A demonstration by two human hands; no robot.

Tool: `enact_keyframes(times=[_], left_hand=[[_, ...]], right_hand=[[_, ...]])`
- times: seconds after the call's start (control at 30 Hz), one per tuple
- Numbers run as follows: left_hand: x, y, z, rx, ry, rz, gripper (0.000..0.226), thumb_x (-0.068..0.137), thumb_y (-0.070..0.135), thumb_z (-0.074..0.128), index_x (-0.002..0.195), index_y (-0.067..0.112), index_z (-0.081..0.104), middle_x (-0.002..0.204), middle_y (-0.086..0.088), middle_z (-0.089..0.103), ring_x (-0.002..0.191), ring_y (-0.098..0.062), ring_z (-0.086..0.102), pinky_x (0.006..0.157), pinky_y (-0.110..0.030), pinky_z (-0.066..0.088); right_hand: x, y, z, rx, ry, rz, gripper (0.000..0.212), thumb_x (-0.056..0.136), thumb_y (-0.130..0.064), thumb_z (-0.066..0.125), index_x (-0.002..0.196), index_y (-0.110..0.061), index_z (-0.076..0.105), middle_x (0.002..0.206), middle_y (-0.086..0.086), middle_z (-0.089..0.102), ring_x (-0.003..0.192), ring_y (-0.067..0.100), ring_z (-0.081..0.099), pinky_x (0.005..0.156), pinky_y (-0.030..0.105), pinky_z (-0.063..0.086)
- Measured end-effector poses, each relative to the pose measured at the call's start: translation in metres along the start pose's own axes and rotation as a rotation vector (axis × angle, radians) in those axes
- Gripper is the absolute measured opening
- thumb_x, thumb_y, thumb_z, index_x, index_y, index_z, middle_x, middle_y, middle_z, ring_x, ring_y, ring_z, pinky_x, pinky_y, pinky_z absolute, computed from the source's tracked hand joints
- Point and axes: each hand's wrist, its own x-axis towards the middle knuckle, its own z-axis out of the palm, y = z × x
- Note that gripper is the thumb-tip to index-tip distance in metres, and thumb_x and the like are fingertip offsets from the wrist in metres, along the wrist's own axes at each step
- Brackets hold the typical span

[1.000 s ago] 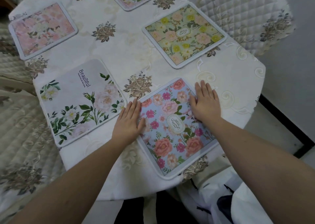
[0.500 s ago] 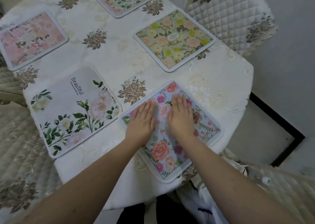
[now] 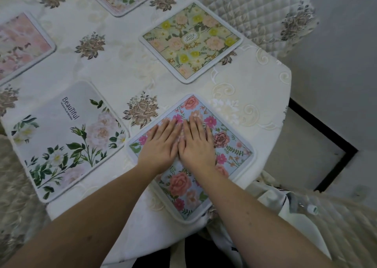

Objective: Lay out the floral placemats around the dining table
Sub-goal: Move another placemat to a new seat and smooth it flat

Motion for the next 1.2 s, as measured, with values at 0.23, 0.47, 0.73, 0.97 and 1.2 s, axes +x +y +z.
enact_keyframes(times=[0.23,0.47,0.73,0.97,1.2], left_hand=[[0.002,-0.007,0.006,-0.013,-0.022,-0.007,0.056,0.103,0.045,0.014,0.157,0.033,0.01,0.166,0.007,0.006,0.153,-0.016,-0.005,0.124,-0.041,0.003],[0.002,-0.01,0.012,-0.023,-0.007,0.019,0.056,0.103,0.043,0.011,0.157,0.032,0.002,0.166,0.007,-0.001,0.153,-0.015,-0.007,0.124,-0.042,0.001],[-0.005,-0.062,0.001,-0.026,-0.071,0.16,0.059,0.102,0.046,0.005,0.157,0.028,-0.005,0.164,0.01,-0.011,0.151,-0.008,-0.012,0.123,-0.033,-0.003],[-0.014,-0.097,-0.008,0.045,-0.156,0.25,0.058,0.105,0.046,0.007,0.156,0.024,-0.014,0.163,0.005,-0.018,0.149,-0.009,-0.018,0.122,-0.03,-0.007],[-0.015,-0.131,-0.03,0.177,-0.137,0.403,0.067,0.098,0.054,-0.001,0.158,0.025,0.002,0.166,0.003,0.002,0.153,-0.015,-0.001,0.123,-0.038,0.001]], right_hand=[[-0.004,0.007,-0.002,0.017,0.033,0.012,0.061,0.103,-0.046,0.015,0.158,-0.023,0.003,0.166,-0.001,-0.008,0.151,0.014,-0.01,0.123,0.042,-0.004],[-0.022,0.023,-0.006,-0.008,0.066,0.114,0.066,0.102,-0.049,0.02,0.158,-0.018,0.006,0.166,-0.001,0.004,0.152,0.016,0.002,0.123,0.039,-0.004],[-0.053,0.054,-0.012,-0.017,0.107,0.314,0.066,0.102,-0.048,0.022,0.158,-0.015,0.009,0.166,0.002,0.006,0.152,0.015,0.003,0.123,0.037,-0.001],[-0.076,0.071,-0.012,0.011,0.12,0.44,0.064,0.104,-0.046,0.021,0.158,-0.014,0.01,0.166,0.005,0.005,0.152,0.018,0.003,0.123,0.035,-0.001],[-0.097,0.055,-0.025,-0.023,0.101,0.53,0.06,0.105,-0.038,0.024,0.156,-0.007,0.015,0.165,0.01,0.013,0.152,0.022,0.008,0.123,0.037,0.004]])
